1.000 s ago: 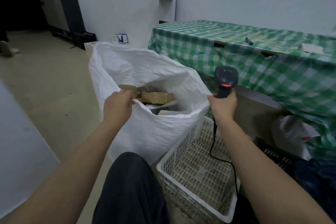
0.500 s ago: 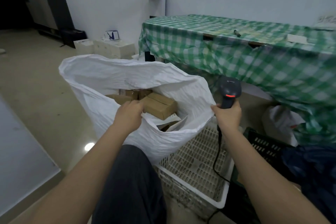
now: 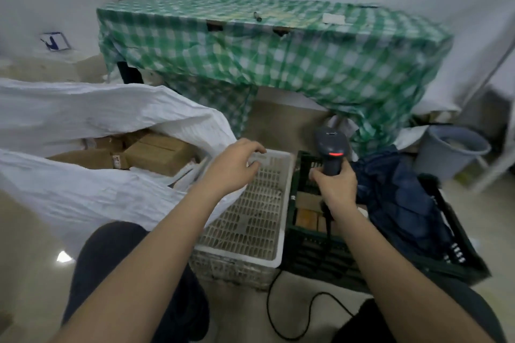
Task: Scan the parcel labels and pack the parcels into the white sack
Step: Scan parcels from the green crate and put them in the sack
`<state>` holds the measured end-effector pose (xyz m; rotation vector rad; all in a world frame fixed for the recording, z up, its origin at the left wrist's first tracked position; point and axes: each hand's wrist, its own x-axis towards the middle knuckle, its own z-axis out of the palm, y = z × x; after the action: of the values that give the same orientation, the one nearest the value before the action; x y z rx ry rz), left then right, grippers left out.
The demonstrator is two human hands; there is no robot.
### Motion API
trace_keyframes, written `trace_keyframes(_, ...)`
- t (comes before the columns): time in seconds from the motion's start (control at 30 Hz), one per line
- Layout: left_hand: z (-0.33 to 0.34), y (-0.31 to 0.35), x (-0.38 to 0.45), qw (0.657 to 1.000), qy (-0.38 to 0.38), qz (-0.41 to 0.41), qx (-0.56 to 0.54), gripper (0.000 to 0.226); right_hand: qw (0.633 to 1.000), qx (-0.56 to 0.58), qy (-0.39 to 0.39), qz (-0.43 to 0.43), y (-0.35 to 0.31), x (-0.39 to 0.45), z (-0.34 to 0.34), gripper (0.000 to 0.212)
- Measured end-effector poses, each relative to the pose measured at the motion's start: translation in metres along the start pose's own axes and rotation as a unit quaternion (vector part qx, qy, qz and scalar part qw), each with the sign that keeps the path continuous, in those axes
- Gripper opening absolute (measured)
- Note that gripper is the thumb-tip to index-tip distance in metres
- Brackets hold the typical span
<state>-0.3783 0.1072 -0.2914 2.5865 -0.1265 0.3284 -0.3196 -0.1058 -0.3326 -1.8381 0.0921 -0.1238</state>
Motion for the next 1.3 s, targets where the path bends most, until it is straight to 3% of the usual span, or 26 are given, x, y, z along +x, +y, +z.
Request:
trace_keyframes(0.23, 0.110, 0.049, 0.048, 0.995, -0.101, -0.001, -0.026, 0.034, 0.992, -0.046, 0.078, 0.092, 0.075, 0.015, -0.094, 0.029)
trace_keyframes(0.47, 0.223, 0.058, 0.094, 0.979, -0.203, -0.030, -0.022, 0.044, 0.977, -0.047, 0.117, 0.169, 0.143, 0.055, -0.134, 0.028)
trace_keyframes(0.7, 0.339, 0.068, 0.137, 0.953, -0.260, -0.117, -0.102, 0.045, 0.972, -0.080, 0.106, 0.192, 0.188, 0.120, -0.148, 0.026)
trace_keyframes(0.83, 0.403, 0.067, 0.155, 0.942, -0.305, -0.124, -0.069, 0.056, 0.966, -0.143, 0.068, 0.204, 0.222, 0.150, -0.162, 0.025)
trace_keyframes(0.97, 0.448, 0.067, 0.157, 0.897, -0.440, -0.027, -0.008, 0.074, 0.960, -0.189, 0.022, 0.203, 0.243, 0.167, -0.172, 0.024)
trace_keyframes(1.07, 0.471, 0.062, 0.151, 0.854, -0.519, -0.039, -0.009, 0.087, 0.960, -0.181, 0.012, 0.214, 0.253, 0.173, -0.174, 0.021)
trace_keyframes(1.13, 0.480, 0.056, 0.152, 0.847, -0.530, -0.041, 0.000, 0.085, 0.961, -0.170, 0.007, 0.217, 0.256, 0.175, -0.177, 0.020)
trace_keyframes(1.23, 0.484, 0.047, 0.161, 0.891, -0.453, -0.038, -0.023, 0.062, 0.964, -0.146, 0.014, 0.220, 0.258, 0.177, -0.180, 0.022)
trace_keyframes(1.3, 0.482, 0.044, 0.165, 0.914, -0.403, -0.030, -0.028, 0.058, 0.966, -0.143, 0.018, 0.215, 0.259, 0.178, -0.181, 0.022)
